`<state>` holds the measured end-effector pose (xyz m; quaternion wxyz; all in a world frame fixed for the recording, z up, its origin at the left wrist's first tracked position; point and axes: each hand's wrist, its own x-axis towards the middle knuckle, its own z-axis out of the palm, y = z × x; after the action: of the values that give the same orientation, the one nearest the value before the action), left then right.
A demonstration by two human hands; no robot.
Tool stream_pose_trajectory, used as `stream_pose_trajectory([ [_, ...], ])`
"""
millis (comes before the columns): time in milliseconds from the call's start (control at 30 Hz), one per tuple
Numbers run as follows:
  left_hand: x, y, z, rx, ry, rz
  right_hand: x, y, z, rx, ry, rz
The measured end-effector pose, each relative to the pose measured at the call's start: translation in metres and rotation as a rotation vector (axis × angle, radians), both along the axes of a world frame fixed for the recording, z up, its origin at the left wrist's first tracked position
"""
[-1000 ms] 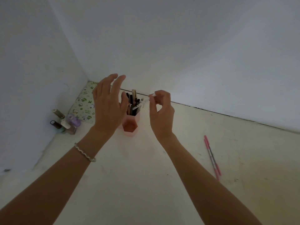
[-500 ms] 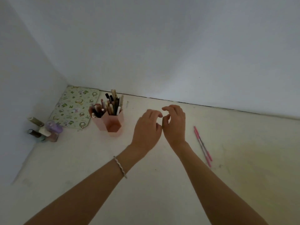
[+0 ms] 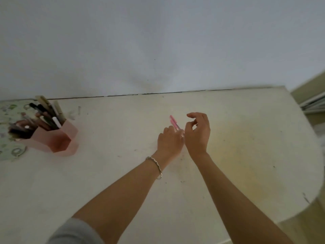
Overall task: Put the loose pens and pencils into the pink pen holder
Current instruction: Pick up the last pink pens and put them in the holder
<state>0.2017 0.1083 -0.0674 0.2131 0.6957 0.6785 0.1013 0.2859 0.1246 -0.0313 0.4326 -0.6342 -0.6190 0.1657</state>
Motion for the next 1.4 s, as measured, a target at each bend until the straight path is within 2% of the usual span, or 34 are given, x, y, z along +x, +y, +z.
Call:
stream_pose_trajectory([
  [100,0.002,-0.002,-0.009,-0.067,0.152,-0.020,0.014,0.003,-0.006,-0.021,0.011,-0.042],
  [200,-0.001,-0.001,-0.005,-0.139,0.185,0.012,0.018,0.007,-0.012,-0.054,0.034,-0.062],
  [267,-0.010,-0.003,0.000,-0.154,0.191,0.075,0.020,0.025,-0.018,-0.087,-0.110,-0.074],
  [367,-0.041,-0.011,0.004,-0.129,0.268,0.125,0.041,0.071,-0.030,-0.431,-0.452,-0.098],
  [433,-0.063,-0.017,0.004,-0.145,0.291,0.128,0.056,0.094,-0.041,-0.653,-0.534,-0.067],
  [467,-0.074,-0.019,0.004,-0.157,0.302,0.147,0.058,0.099,-0.048,-0.686,-0.576,-0.049],
  [633,-0.102,-0.023,0.008,-0.223,0.207,0.259,0.051,0.098,-0.058,-0.506,-0.685,-0.066],
  [867,-0.114,-0.021,0.022,-0.208,-0.064,0.401,0.023,0.069,-0.051,-0.551,-0.814,-0.022],
  [967,-0.122,-0.018,0.039,-0.050,-0.227,0.447,-0.006,0.053,-0.044,-0.517,-0.666,0.103],
  [1100,-0.158,-0.021,0.079,0.198,-0.431,0.493,-0.071,0.033,-0.014,-0.427,-0.252,0.327],
  [1233,-0.226,-0.042,0.121,0.479,-0.399,0.648,-0.136,0.014,0.019,-0.288,0.034,0.471],
  [1400,-0.298,-0.087,0.138,0.814,-0.398,0.823,-0.202,-0.011,0.051,-0.104,0.346,0.531],
])
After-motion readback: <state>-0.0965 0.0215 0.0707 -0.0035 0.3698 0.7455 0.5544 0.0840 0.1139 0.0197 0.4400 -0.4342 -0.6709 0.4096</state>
